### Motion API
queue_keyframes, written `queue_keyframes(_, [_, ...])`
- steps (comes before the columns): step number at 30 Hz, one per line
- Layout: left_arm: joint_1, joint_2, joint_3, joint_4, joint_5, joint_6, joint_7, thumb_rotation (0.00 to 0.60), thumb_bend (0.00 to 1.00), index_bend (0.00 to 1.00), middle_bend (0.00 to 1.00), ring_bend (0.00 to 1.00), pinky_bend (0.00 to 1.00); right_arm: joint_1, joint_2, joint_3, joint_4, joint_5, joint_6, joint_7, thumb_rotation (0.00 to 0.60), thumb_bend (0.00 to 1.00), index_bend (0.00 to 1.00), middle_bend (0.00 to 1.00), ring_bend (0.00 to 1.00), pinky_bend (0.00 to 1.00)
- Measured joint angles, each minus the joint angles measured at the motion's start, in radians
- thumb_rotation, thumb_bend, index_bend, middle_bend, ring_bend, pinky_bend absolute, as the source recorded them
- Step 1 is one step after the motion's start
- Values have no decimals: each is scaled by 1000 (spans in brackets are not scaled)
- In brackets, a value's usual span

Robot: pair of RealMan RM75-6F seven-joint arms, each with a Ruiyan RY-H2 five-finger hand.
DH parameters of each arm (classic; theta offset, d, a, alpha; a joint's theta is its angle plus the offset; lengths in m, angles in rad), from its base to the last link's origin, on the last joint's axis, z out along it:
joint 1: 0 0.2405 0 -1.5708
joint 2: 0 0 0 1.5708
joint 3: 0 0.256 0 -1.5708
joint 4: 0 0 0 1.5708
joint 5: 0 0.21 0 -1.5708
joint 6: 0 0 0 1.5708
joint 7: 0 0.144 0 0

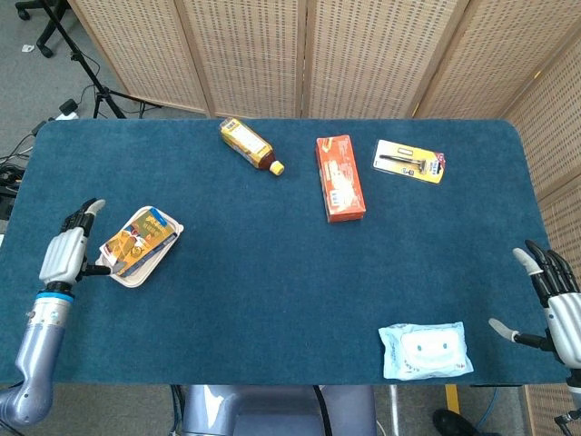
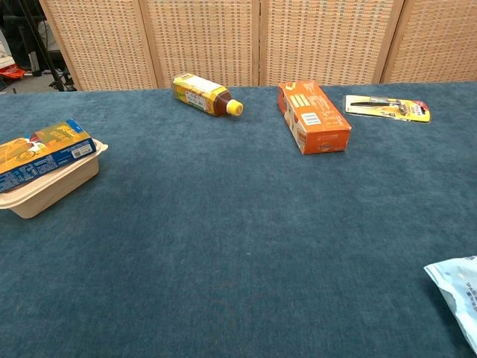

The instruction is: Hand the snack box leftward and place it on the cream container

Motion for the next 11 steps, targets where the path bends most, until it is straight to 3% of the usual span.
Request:
queue_keyframes(6, [94,49,21,-38,107,164,-26,600,0,0,0,0,0,-3,-4,1,-4,-6,8,-24,600,0,0,0,0,0])
queue_keyframes(11, [200,18,83,0,220,357,27,600,0,0,0,0,0,-15,-24,17,0,7,39,-101,600,0,0,0,0,0])
